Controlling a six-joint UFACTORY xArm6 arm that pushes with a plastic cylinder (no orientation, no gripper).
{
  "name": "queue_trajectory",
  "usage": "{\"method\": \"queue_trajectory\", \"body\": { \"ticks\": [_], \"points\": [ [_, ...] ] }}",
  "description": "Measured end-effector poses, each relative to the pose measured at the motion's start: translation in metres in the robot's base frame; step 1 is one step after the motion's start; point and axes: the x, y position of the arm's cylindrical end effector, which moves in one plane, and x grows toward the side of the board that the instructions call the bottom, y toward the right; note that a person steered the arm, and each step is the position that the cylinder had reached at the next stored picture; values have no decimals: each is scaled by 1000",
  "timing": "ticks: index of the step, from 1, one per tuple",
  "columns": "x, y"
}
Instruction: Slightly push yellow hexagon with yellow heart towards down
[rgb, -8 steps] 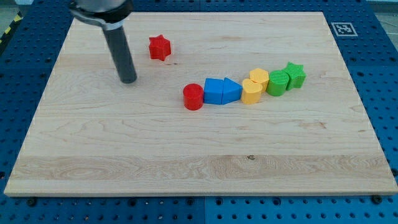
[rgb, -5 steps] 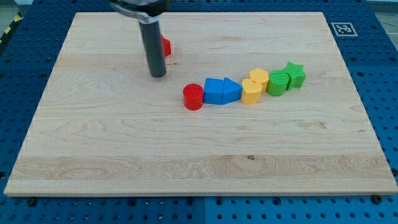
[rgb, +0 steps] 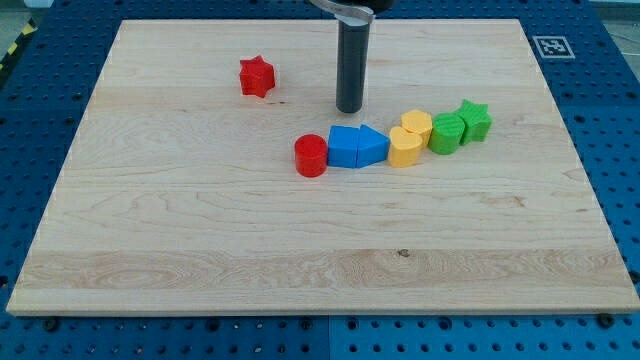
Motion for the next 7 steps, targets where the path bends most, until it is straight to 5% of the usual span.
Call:
{"method": "queue_trajectory", "body": {
  "ticks": [7],
  "points": [
    [7, 67]
  ]
}}
